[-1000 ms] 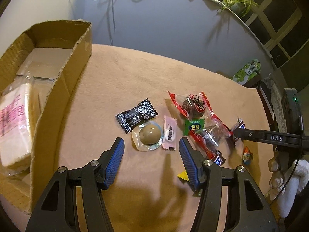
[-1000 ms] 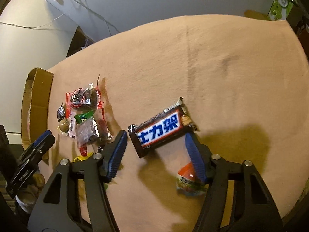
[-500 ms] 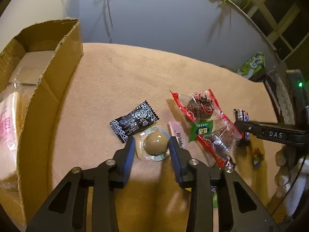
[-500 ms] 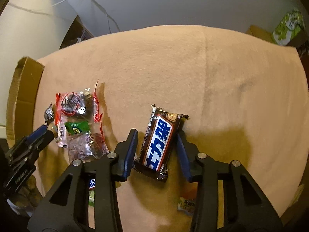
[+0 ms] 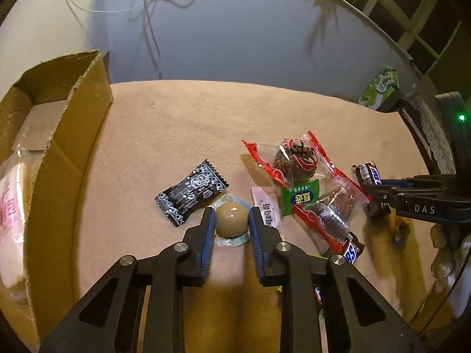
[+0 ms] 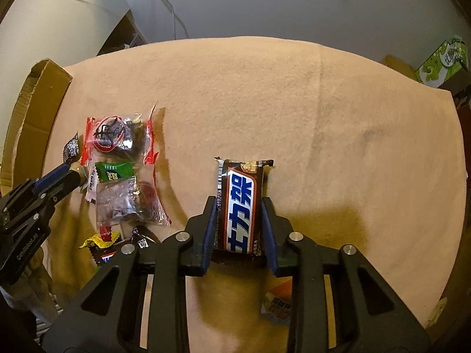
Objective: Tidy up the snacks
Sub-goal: 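Carry both candies into the box and open both tools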
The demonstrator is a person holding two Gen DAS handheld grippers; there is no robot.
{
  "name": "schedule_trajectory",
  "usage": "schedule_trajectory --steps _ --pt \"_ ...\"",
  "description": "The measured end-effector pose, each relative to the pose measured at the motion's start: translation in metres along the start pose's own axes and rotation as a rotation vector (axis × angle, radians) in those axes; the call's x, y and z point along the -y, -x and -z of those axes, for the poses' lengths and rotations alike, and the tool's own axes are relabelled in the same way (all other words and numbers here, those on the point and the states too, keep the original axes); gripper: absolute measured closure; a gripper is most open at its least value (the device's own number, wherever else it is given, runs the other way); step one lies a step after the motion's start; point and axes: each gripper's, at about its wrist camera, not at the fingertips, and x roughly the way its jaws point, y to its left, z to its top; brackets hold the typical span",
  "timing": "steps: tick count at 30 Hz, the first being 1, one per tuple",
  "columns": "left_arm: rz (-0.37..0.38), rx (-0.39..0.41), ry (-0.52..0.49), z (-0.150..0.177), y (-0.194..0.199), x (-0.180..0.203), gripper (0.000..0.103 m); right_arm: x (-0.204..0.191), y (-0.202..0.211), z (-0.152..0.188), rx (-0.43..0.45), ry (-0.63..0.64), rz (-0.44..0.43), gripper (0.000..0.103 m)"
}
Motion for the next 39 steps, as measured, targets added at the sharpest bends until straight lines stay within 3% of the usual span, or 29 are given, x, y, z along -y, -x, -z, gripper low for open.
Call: schedule_trajectory --steps 13,22,31,39 --pt "0.002 0.021 0.019 0.000 0.006 0.000 0.081 0.014 0.020 0.009 0.035 -0.004 -0.022 0.073" --pt "0.014 0.074 0.057 0.001 0.036 -0.011 0.081 0.005 0.051 0.007 0.083 0.029 -0.074 0.073" --pt "-0.029 0.144 0.138 0.002 0.074 -0.046 0.081 -0.040 0.083 -0.011 0.122 0.141 -0.149 0.073" --pt "-0.097 0.192 0.213 0.009 0.102 -0.083 0.081 -0.116 0.094 -0.027 0.143 0.295 -0.204 0.073"
